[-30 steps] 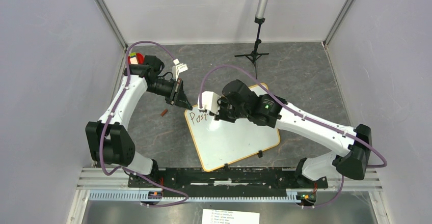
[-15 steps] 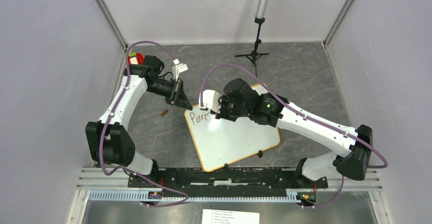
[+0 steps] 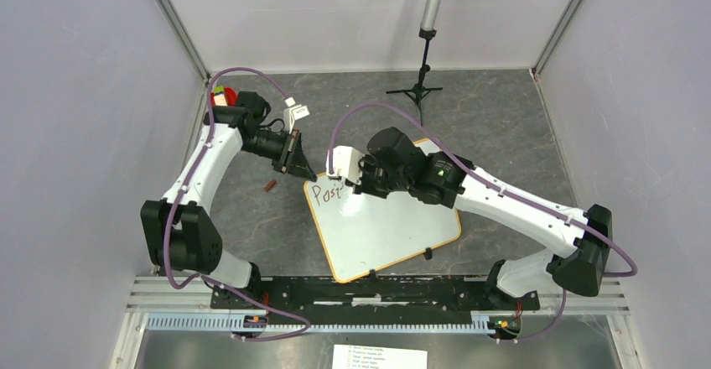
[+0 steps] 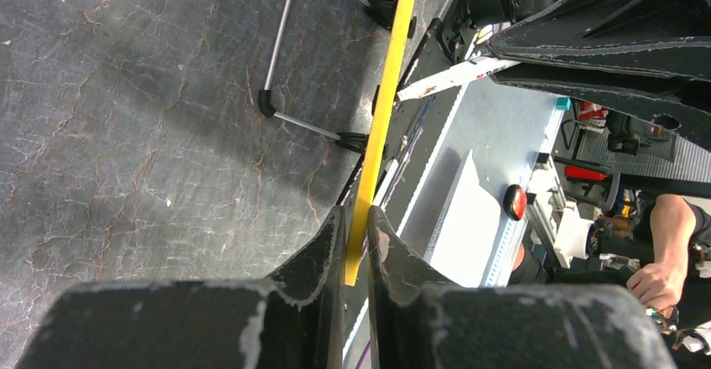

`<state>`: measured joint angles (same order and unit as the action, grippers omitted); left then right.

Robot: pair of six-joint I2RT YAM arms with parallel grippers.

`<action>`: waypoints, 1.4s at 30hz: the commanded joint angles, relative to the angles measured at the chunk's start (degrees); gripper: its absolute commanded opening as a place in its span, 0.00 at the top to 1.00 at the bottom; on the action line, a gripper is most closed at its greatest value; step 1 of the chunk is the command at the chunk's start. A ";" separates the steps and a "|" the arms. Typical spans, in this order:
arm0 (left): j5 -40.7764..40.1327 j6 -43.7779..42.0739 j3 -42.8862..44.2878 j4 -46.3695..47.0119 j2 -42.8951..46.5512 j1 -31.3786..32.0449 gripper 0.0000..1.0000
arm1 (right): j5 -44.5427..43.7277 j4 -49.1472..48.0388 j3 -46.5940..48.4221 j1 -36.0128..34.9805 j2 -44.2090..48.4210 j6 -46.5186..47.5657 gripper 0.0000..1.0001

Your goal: Write a sentence on the whiteboard

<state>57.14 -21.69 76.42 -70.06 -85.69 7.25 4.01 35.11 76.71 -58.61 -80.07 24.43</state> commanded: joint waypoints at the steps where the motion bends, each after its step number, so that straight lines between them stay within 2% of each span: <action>1: 1.57 0.62 0.00 -0.16 1.75 0.15 0.98 | -0.11 -1.67 0.37 0.25 -0.02 0.55 1.00; 14: 1.48 0.79 0.04 -0.16 1.71 0.14 0.97 | 2.47 -1.01 -5.05 -0.74 2.17 -0.52 1.00; 29: 1.57 1.04 0.04 -0.18 2.06 0.14 0.98 | -0.67 -0.68 -0.23 -0.76 3.54 0.10 1.00; 42: 1.43 0.86 -0.13 -0.16 2.18 0.16 0.98 | -2.32 -1.23 -0.97 -0.73 2.06 1.04 1.00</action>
<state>57.10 -21.67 76.40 -70.06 -85.67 7.25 2.87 34.79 74.11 -59.51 -78.37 24.60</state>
